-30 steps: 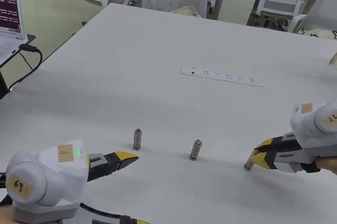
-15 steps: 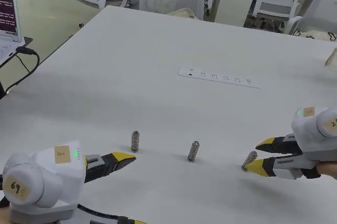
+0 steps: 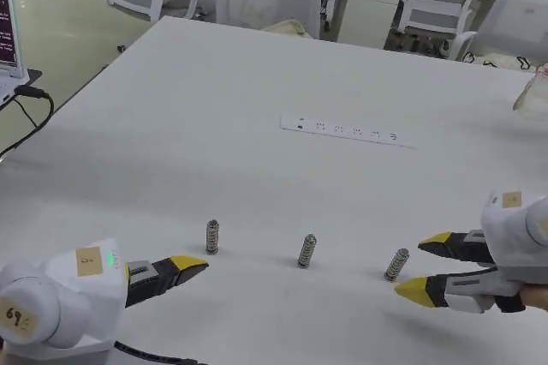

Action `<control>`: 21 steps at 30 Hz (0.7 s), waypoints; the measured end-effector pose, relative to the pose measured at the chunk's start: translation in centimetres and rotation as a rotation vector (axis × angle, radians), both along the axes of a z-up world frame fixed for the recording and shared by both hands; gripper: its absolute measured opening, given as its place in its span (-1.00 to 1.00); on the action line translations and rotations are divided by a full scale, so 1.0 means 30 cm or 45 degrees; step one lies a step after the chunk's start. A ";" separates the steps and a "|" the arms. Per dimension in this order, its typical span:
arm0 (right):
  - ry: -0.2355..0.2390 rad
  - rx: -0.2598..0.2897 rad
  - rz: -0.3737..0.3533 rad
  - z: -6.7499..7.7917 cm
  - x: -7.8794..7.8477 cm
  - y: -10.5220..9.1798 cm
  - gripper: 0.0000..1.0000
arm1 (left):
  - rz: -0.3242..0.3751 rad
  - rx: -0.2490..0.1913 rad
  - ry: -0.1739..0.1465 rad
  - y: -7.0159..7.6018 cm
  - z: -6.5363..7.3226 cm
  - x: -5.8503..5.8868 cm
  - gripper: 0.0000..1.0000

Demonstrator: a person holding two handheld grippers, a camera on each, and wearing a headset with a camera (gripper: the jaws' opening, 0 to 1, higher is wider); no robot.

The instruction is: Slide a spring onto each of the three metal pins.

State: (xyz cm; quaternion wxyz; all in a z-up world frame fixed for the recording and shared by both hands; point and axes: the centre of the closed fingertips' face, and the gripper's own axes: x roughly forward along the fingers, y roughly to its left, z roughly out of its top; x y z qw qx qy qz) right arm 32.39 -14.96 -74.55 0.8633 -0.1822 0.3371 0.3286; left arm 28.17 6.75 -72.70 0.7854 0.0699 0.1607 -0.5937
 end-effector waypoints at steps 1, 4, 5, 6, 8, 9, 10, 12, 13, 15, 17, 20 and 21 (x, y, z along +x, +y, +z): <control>-0.002 0.003 -0.001 0.000 -0.005 0.001 -0.01 | 0.001 0.001 0.001 0.002 -0.001 0.001 0.62; -0.020 0.011 -0.007 0.003 -0.023 0.005 0.02 | 0.008 0.004 0.006 0.010 -0.006 0.005 0.63; -0.026 0.016 -0.009 0.006 -0.027 0.009 0.04 | 0.008 0.004 0.007 0.012 -0.007 0.005 0.63; -0.029 0.028 -0.011 0.009 -0.032 0.013 0.05 | 0.010 0.002 0.009 0.014 -0.008 0.006 0.64; -0.040 0.043 -0.021 0.013 -0.042 0.021 0.08 | 0.014 -0.001 0.012 0.018 -0.010 0.008 0.64; -0.047 0.052 -0.024 0.015 -0.050 0.027 0.11 | 0.016 -0.002 0.013 0.019 -0.011 0.009 0.65; -0.051 0.062 -0.025 0.017 -0.054 0.032 0.13 | 0.019 -0.001 0.013 0.020 -0.012 0.010 0.64; -0.057 0.070 -0.027 0.018 -0.068 0.040 0.15 | 0.024 -0.003 0.013 0.025 -0.012 0.014 0.65; -0.063 0.071 -0.029 0.020 -0.072 0.043 0.18 | 0.026 -0.004 0.012 0.026 -0.012 0.015 0.65; -0.072 0.088 -0.038 0.026 -0.083 0.049 0.21 | 0.033 -0.004 0.012 0.031 -0.013 0.017 0.65; -0.085 0.104 -0.045 0.033 -0.091 0.054 0.25 | 0.037 -0.005 0.014 0.034 -0.014 0.017 0.66; -0.106 0.125 -0.051 0.045 -0.109 0.063 0.29 | 0.046 -0.007 0.014 0.043 -0.016 0.018 0.66; -0.105 0.131 -0.055 0.045 -0.114 0.064 0.31 | 0.048 -0.006 0.015 0.044 -0.016 0.018 0.66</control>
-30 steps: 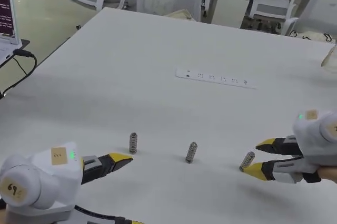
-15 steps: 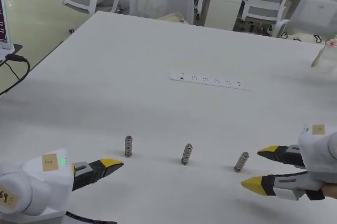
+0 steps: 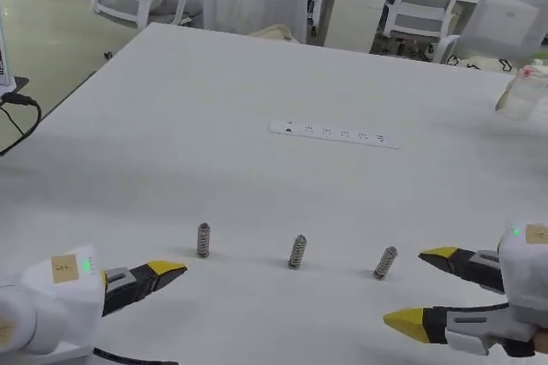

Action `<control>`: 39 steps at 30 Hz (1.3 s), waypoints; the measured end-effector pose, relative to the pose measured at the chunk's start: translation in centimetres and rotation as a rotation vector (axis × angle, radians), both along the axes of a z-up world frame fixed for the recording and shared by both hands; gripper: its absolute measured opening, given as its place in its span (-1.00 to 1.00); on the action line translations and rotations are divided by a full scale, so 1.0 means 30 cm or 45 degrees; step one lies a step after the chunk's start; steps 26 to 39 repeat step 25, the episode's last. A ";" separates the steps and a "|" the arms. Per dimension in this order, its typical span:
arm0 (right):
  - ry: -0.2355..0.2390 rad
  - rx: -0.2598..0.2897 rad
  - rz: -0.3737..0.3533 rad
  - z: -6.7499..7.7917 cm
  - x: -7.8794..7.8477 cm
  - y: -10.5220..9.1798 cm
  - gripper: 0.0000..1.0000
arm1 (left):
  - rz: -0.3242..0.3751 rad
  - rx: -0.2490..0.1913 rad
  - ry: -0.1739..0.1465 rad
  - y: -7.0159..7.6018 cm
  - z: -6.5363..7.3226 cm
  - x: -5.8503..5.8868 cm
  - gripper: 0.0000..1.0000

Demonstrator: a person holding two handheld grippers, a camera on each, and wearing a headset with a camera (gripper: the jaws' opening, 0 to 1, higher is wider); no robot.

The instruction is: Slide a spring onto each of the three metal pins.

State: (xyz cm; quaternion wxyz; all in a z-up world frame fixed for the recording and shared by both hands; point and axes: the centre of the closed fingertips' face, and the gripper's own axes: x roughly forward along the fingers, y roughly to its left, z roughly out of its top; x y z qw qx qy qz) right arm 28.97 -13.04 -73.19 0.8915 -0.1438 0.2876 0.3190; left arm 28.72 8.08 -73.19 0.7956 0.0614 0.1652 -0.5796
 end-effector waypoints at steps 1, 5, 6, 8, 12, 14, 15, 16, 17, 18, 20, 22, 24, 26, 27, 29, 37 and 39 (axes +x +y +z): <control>-0.002 0.010 -0.003 -0.001 -0.008 0.001 0.33 | 0.003 0.000 0.000 0.002 0.000 0.000 0.66; -0.018 0.023 -0.013 -0.002 -0.034 0.003 0.40 | 0.017 -0.008 0.001 0.012 0.002 0.002 0.67; -0.021 0.026 -0.014 -0.002 -0.037 0.004 0.42 | 0.019 -0.008 0.001 0.014 0.001 0.003 0.67; -0.030 0.024 -0.018 -0.002 -0.054 0.006 0.45 | 0.028 -0.008 0.002 0.022 -0.002 0.004 0.67; -0.042 0.051 -0.027 0.002 -0.079 0.010 0.52 | 0.044 -0.014 0.008 0.034 -0.001 0.003 0.67; -0.045 0.074 -0.033 0.003 -0.091 0.015 0.58 | 0.051 -0.017 0.008 0.040 -0.001 0.004 0.67; -0.051 0.081 -0.030 0.005 -0.098 0.019 0.59 | 0.054 -0.020 0.009 0.041 -0.001 0.003 0.67; -0.057 0.090 -0.021 0.007 -0.106 0.026 0.61 | 0.058 -0.022 0.010 0.044 0.000 0.004 0.67; -0.057 0.093 -0.020 0.006 -0.111 0.029 0.62 | 0.061 -0.023 0.011 0.045 0.000 0.003 0.67; -0.057 0.097 -0.019 0.005 -0.117 0.032 0.64 | 0.065 -0.027 0.012 0.046 0.000 0.002 0.67; -0.065 0.101 -0.017 0.003 -0.130 0.035 0.66 | 0.073 -0.033 0.017 0.048 -0.001 -0.002 0.67; -0.065 0.119 -0.022 0.003 -0.138 0.037 0.71 | 0.075 -0.032 0.020 0.048 -0.003 -0.006 0.67; -0.068 0.122 -0.030 0.000 -0.149 0.036 0.73 | 0.079 -0.033 0.022 0.048 -0.004 -0.009 0.67; -0.068 0.125 -0.034 -0.002 -0.152 0.035 0.74 | 0.081 -0.034 0.024 0.049 -0.006 -0.011 0.67; -0.068 0.125 -0.034 -0.002 -0.152 0.035 0.74 | 0.081 -0.034 0.024 0.049 -0.006 -0.011 0.67; -0.068 0.125 -0.034 -0.002 -0.152 0.035 0.74 | 0.081 -0.034 0.024 0.049 -0.006 -0.011 0.67; -0.068 0.125 -0.034 -0.002 -0.152 0.035 0.74 | 0.081 -0.034 0.024 0.049 -0.006 -0.011 0.67; -0.068 0.125 -0.034 -0.002 -0.152 0.035 0.74 | 0.081 -0.034 0.024 0.049 -0.006 -0.011 0.67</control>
